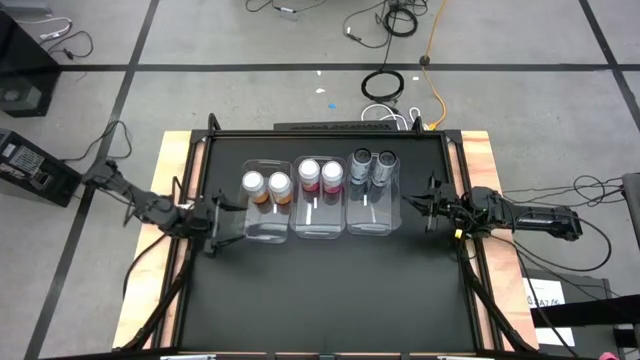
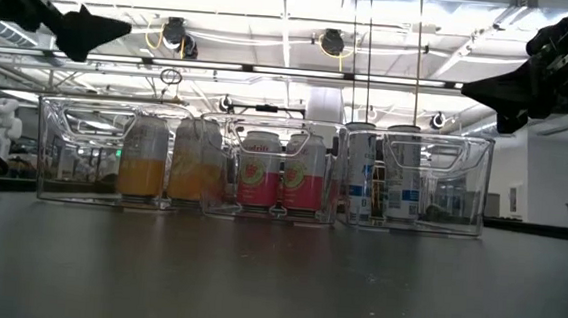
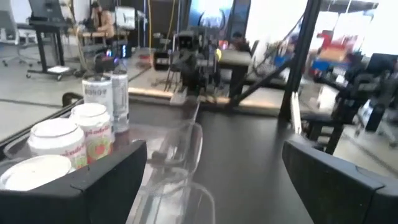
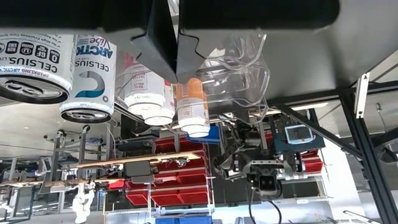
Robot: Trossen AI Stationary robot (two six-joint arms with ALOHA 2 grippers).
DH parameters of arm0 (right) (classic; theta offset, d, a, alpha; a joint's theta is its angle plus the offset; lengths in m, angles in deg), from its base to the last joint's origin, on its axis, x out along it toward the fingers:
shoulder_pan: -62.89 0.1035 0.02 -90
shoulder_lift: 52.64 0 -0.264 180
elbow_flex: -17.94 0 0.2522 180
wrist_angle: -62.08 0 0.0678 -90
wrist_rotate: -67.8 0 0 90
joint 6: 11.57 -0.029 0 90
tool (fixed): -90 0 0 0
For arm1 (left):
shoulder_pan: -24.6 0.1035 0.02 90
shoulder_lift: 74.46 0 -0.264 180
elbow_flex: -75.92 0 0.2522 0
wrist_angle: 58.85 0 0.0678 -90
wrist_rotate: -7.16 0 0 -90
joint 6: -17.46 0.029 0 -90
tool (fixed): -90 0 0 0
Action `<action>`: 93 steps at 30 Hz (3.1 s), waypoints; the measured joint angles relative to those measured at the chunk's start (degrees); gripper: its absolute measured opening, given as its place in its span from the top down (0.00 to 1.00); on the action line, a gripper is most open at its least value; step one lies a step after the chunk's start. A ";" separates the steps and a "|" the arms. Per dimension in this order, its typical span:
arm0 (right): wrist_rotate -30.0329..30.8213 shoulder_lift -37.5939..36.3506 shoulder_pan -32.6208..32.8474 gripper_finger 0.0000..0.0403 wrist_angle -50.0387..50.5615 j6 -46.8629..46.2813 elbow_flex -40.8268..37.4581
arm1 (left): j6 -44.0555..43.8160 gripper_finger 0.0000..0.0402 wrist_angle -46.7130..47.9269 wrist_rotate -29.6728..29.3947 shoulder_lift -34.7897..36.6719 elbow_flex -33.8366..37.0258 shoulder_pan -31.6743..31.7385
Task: Sort soda cans
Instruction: Return to Home Position
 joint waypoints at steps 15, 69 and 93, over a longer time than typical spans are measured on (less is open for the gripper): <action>0.00 0.00 0.00 1.00 0.00 -0.02 0.00 | 3.13 0.04 2.96 22.49 13.17 2.67 21.17; 0.00 0.42 -0.02 1.00 0.02 -0.02 0.00 | 1.63 0.04 2.63 31.63 11.89 8.76 35.36; 0.00 0.42 -0.01 1.00 0.02 -0.02 0.00 | 1.59 0.04 2.63 31.60 11.89 8.78 35.34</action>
